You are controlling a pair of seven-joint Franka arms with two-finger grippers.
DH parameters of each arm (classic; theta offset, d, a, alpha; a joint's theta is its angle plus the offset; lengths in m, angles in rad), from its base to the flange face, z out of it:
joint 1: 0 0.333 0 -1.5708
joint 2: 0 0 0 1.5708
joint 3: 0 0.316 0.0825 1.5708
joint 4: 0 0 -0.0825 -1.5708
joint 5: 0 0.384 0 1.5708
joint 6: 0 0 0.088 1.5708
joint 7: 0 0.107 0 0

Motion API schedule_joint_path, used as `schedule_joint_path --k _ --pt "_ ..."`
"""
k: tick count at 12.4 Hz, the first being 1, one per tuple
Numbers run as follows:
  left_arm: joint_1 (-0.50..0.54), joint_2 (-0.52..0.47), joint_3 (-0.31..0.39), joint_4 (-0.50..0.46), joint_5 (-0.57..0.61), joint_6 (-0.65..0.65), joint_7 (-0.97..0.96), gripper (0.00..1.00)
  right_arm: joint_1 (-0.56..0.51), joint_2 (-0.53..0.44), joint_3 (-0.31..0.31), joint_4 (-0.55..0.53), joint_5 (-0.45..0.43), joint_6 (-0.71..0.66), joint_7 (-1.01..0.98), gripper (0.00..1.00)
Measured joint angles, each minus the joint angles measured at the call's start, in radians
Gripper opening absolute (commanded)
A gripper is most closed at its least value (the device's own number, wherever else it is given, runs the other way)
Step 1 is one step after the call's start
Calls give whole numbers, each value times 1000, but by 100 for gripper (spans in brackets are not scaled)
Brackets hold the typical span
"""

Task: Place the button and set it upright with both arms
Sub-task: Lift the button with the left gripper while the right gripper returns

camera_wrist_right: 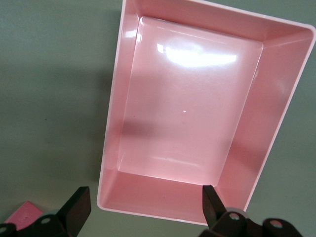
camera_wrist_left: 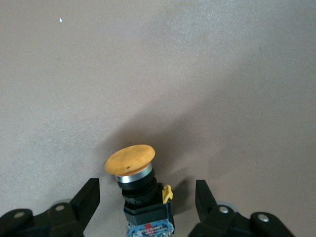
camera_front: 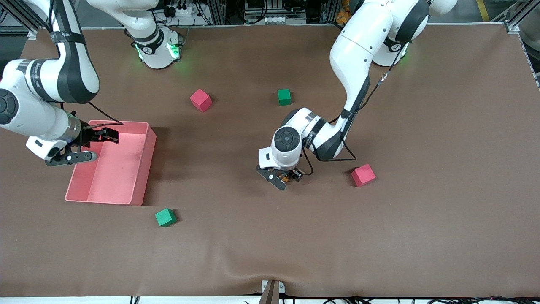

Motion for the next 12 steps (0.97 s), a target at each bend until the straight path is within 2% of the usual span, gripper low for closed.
schedule_joint_path --k 4,5,6,7,10,12 --pt "0 4 0 0 1 2 0 81 -3 -49 -10 44 0 -90 0 100" --pt "0 5 0 0 1 2 0 77 -7 -66 -14 64 0 -138 0 100" --pt "0 6 0 0 1 4 0 68 -13 -78 -15 95 0 -191 0 100" --pt "0 6 0 0 1 4 0 45 -17 -85 -16 141 0 -242 0 100" --pt "-3 7 0 0 2 5 0 29 -18 -97 -13 283 0 -352 0 100" --pt "-8 8 0 0 4 6 0 7 -17 -101 -8 358 5 -403 14 100"
